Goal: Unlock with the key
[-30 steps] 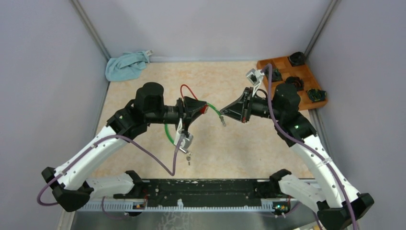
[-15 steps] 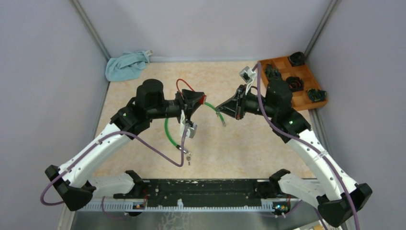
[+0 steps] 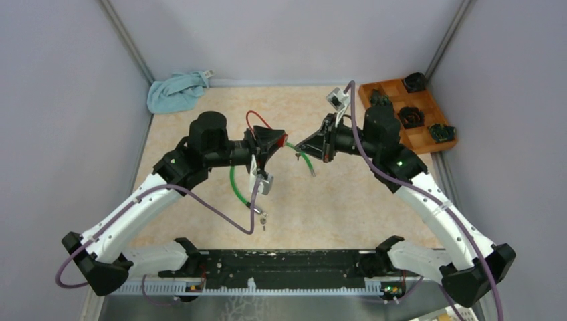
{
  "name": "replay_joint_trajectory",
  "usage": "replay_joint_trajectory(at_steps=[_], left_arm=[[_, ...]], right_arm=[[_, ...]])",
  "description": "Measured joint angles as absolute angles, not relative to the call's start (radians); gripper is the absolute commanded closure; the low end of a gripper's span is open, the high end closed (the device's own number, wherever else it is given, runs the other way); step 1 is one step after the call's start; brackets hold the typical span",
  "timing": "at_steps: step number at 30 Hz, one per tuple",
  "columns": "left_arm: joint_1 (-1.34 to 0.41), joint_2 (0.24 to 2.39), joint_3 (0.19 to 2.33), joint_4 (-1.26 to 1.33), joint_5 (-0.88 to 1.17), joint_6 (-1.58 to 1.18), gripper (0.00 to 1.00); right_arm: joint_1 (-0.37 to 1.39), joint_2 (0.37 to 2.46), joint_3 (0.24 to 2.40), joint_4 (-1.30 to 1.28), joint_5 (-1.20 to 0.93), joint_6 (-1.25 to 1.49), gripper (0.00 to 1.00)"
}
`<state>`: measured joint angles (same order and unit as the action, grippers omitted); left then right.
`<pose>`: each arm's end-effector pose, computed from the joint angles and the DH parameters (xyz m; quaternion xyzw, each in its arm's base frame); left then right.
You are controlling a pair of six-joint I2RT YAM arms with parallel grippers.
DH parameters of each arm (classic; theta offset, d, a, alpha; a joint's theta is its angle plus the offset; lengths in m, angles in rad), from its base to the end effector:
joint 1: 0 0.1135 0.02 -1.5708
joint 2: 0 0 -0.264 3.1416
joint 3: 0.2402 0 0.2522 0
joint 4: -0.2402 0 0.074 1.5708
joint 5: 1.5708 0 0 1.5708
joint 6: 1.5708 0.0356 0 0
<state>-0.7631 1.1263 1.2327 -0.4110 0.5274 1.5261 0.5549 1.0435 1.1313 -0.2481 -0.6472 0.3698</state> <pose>0.1637 -0.1813 0.4061 0.7725 0.1813 0.0176 0.6084 0.1816 0.1378 0.4065 -0.2720 0.6998 0.4908 0.4421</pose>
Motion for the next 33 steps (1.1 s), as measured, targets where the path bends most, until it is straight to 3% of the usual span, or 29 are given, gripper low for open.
replay_joint_trajectory(at_steps=[33], left_arm=[[-0.763,1.126,1.227,-0.427,0.533,1.567,1.0]], right_arm=[[0.563,1.085,1.162,-0.251,-0.649,0.37,1.0]])
